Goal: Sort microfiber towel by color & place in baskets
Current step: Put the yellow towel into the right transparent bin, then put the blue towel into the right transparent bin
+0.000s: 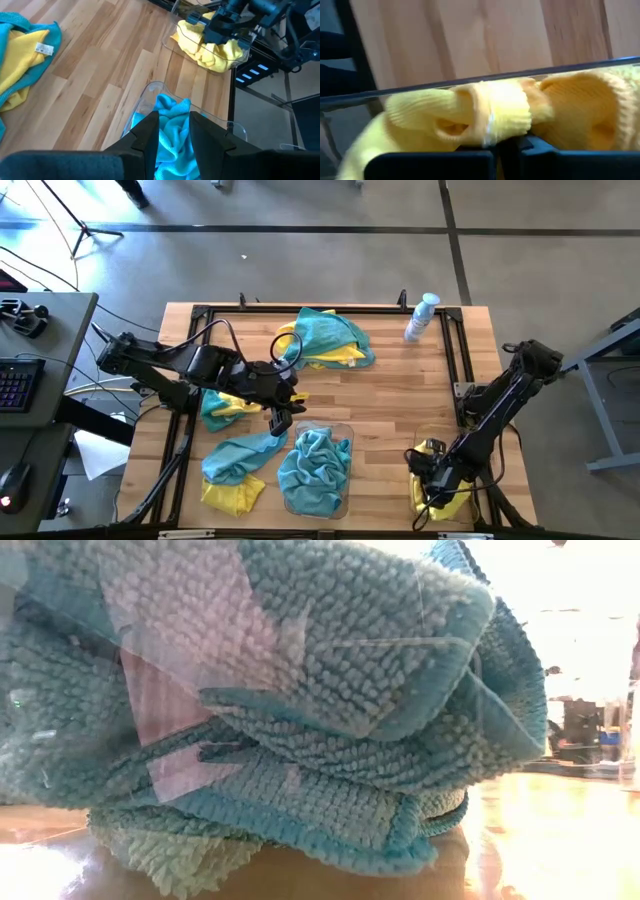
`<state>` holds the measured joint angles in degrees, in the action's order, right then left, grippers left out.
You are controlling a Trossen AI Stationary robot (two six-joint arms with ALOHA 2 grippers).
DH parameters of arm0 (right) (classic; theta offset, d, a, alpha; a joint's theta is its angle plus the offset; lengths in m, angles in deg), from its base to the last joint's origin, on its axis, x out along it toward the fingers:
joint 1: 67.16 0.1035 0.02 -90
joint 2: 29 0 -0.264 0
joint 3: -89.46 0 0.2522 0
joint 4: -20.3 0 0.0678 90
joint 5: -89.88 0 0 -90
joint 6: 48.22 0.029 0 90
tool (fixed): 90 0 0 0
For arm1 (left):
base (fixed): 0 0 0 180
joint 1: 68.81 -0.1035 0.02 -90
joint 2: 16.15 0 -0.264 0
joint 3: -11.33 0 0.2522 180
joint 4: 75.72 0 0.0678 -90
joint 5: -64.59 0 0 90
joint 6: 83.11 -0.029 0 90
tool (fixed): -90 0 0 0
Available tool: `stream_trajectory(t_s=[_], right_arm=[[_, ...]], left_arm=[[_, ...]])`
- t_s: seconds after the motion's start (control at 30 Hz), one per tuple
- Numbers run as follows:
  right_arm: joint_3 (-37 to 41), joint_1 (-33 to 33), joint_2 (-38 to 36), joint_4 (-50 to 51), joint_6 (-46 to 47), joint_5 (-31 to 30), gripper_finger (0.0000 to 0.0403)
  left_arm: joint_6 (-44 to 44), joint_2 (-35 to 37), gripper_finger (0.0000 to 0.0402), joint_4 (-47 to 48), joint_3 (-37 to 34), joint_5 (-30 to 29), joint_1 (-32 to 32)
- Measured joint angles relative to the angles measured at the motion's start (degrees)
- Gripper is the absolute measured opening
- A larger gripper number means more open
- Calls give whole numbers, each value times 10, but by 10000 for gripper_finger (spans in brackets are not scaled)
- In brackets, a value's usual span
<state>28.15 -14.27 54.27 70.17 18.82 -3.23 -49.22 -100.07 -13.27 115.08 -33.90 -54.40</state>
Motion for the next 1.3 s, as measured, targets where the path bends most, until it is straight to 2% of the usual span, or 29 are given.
stream_trajectory(t_s=[0.5, 0.7, 0.83, 0.9, 1.1, 1.23, 1.3], right_arm=[[-173, 0, 0, 230, 0, -3, 0], [-256, 0, 0, 347, 15, -41, 0], [-287, 0, 0, 384, 15, -61, 0], [-288, 0, 0, 387, 11, -85, 0], [-284, -8, -1, 421, 65, -215, 0], [-284, -22, -19, 424, 59, -292, 0], [-284, -34, -29, 423, 24, -307, 0]], left_arm=[[0, 0, 94, 0, 0, 0, -2], [4, 0, 94, 0, 0, 0, -2], [4, 0, 94, 0, 0, 0, -2], [5, 0, 94, 0, 0, 0, -2], [58, 0, 94, -3, 0, -26, -2], [83, 0, 94, -11, 0, -32, -2], [94, 0, 94, -18, 0, -36, -2]])
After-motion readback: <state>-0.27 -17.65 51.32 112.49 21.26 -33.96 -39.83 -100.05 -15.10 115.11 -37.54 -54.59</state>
